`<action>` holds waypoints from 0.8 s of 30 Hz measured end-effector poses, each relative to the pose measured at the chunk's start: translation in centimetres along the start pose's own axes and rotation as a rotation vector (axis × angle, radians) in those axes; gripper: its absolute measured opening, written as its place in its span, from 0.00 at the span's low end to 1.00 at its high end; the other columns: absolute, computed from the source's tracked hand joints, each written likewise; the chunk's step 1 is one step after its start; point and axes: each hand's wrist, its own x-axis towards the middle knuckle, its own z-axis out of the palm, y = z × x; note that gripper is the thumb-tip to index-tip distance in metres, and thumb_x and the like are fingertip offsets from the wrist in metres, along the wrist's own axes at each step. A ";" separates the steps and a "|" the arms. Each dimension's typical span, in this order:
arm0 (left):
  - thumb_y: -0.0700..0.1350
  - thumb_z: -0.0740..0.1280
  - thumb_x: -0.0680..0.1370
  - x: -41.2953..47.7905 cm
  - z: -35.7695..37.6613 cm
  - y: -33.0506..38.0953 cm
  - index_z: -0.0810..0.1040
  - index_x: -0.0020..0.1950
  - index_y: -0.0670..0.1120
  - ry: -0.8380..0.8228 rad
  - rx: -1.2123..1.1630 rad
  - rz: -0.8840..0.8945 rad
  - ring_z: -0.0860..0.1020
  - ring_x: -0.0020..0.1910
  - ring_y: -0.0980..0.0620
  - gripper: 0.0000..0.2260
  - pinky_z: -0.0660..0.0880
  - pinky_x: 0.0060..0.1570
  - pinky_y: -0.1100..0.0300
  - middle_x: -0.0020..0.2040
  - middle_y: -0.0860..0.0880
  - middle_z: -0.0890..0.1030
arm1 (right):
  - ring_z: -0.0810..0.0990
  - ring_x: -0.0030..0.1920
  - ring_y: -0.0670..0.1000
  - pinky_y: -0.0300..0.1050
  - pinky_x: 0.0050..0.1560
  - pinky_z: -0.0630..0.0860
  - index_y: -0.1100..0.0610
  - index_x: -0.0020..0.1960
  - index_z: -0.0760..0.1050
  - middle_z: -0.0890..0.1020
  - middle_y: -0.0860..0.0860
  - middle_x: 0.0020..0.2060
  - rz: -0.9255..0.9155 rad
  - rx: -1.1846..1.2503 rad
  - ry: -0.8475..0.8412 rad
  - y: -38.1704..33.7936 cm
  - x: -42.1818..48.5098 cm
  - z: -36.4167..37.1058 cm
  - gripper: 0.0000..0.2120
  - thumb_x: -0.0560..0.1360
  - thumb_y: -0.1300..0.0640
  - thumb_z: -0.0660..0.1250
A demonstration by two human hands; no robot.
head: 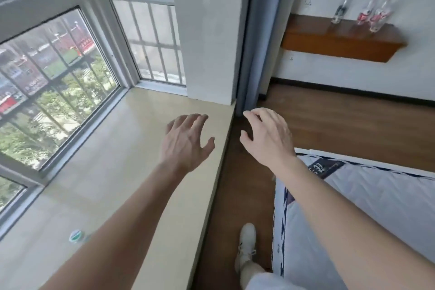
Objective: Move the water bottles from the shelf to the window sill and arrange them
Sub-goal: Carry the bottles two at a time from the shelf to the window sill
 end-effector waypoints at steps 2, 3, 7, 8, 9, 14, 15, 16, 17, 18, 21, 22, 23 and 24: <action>0.58 0.64 0.76 2.0 1.0 1.7 0.71 0.70 0.50 -0.002 -0.004 0.047 0.72 0.68 0.44 0.25 0.66 0.66 0.48 0.68 0.50 0.76 | 0.78 0.57 0.57 0.54 0.60 0.73 0.57 0.60 0.78 0.80 0.54 0.54 0.037 -0.004 0.025 2.4 0.3 0.1 0.18 0.73 0.52 0.68; 0.58 0.64 0.76 2.9 1.3 2.3 0.71 0.70 0.50 0.002 -0.006 0.065 0.72 0.68 0.44 0.25 0.66 0.66 0.48 0.68 0.50 0.76 | 0.78 0.57 0.57 0.54 0.60 0.73 0.57 0.61 0.78 0.80 0.54 0.54 0.047 -0.006 0.030 3.3 0.5 0.2 0.18 0.73 0.52 0.68; 0.57 0.65 0.75 8.2 3.9 5.4 0.71 0.70 0.50 0.009 -0.020 0.127 0.73 0.66 0.43 0.25 0.67 0.64 0.47 0.67 0.50 0.77 | 0.78 0.57 0.57 0.53 0.60 0.73 0.56 0.61 0.78 0.80 0.53 0.54 0.108 -0.030 0.052 8.4 2.5 1.3 0.18 0.73 0.51 0.68; 0.57 0.65 0.75 9.8 4.7 6.2 0.71 0.71 0.50 0.012 -0.019 0.143 0.73 0.66 0.44 0.25 0.68 0.64 0.48 0.66 0.50 0.77 | 0.78 0.56 0.57 0.53 0.60 0.73 0.56 0.60 0.78 0.80 0.53 0.54 0.123 -0.035 0.061 9.9 3.4 1.7 0.18 0.73 0.51 0.68; 0.57 0.65 0.75 11.6 5.5 7.0 0.71 0.70 0.50 0.010 -0.017 0.157 0.73 0.65 0.44 0.25 0.68 0.63 0.48 0.66 0.51 0.77 | 0.78 0.56 0.57 0.53 0.60 0.73 0.56 0.60 0.78 0.80 0.53 0.54 0.137 -0.036 0.069 11.4 4.3 2.1 0.18 0.73 0.51 0.68; 0.58 0.64 0.75 21.3 9.3 11.6 0.72 0.67 0.52 -0.024 -0.025 0.199 0.73 0.64 0.45 0.22 0.68 0.63 0.49 0.64 0.53 0.77 | 0.78 0.57 0.57 0.54 0.60 0.73 0.55 0.62 0.78 0.80 0.53 0.55 0.196 -0.040 0.079 19.6 10.4 4.1 0.19 0.72 0.51 0.68; 0.57 0.64 0.75 23.2 9.8 12.6 0.72 0.67 0.51 -0.026 -0.034 0.205 0.74 0.64 0.45 0.22 0.68 0.63 0.49 0.63 0.52 0.77 | 0.78 0.57 0.57 0.54 0.59 0.73 0.55 0.61 0.79 0.80 0.53 0.55 0.210 -0.041 0.080 21.2 11.8 4.4 0.19 0.72 0.51 0.68; 0.57 0.65 0.75 25.0 10.4 13.5 0.72 0.67 0.50 -0.027 -0.040 0.207 0.74 0.64 0.44 0.22 0.68 0.63 0.48 0.63 0.52 0.78 | 0.78 0.57 0.57 0.53 0.58 0.73 0.55 0.61 0.79 0.80 0.53 0.55 0.222 -0.041 0.080 22.7 13.1 4.6 0.19 0.72 0.51 0.68; 0.57 0.65 0.76 26.7 10.9 14.3 0.72 0.68 0.50 -0.024 -0.038 0.211 0.74 0.64 0.44 0.23 0.69 0.63 0.48 0.63 0.51 0.78 | 0.78 0.57 0.57 0.53 0.58 0.73 0.55 0.61 0.79 0.80 0.53 0.55 0.232 -0.040 0.080 24.1 14.3 4.8 0.19 0.72 0.51 0.69; 0.57 0.65 0.76 28.4 11.3 15.1 0.72 0.69 0.49 -0.015 -0.031 0.216 0.74 0.64 0.44 0.23 0.70 0.63 0.48 0.63 0.50 0.78 | 0.78 0.56 0.57 0.53 0.57 0.73 0.55 0.60 0.79 0.80 0.53 0.55 0.240 -0.041 0.080 25.4 15.6 5.0 0.19 0.71 0.51 0.68; 0.57 0.66 0.75 32.8 12.7 16.7 0.73 0.68 0.49 -0.001 -0.015 0.224 0.75 0.62 0.44 0.24 0.71 0.62 0.48 0.63 0.51 0.79 | 0.78 0.56 0.57 0.53 0.57 0.73 0.55 0.60 0.78 0.80 0.53 0.55 0.250 -0.046 0.077 28.5 18.8 5.6 0.19 0.71 0.51 0.68; 0.57 0.66 0.74 34.1 13.2 17.1 0.73 0.68 0.49 -0.004 -0.014 0.222 0.75 0.62 0.44 0.24 0.71 0.61 0.48 0.63 0.51 0.79 | 0.78 0.56 0.57 0.53 0.58 0.73 0.55 0.60 0.78 0.80 0.53 0.55 0.252 -0.051 0.072 29.4 19.7 5.8 0.19 0.72 0.50 0.67; 0.57 0.66 0.74 35.3 13.6 17.5 0.73 0.68 0.49 -0.011 -0.014 0.222 0.76 0.62 0.44 0.24 0.71 0.61 0.48 0.63 0.51 0.79 | 0.78 0.56 0.57 0.52 0.58 0.73 0.55 0.61 0.78 0.80 0.53 0.55 0.254 -0.056 0.068 30.2 20.6 6.0 0.19 0.72 0.50 0.68; 0.58 0.66 0.74 36.4 13.9 17.9 0.73 0.68 0.49 -0.016 -0.010 0.225 0.75 0.62 0.44 0.24 0.71 0.61 0.48 0.63 0.51 0.78 | 0.78 0.56 0.57 0.52 0.58 0.72 0.55 0.61 0.78 0.80 0.53 0.56 0.256 -0.061 0.065 31.1 21.4 6.3 0.19 0.72 0.50 0.68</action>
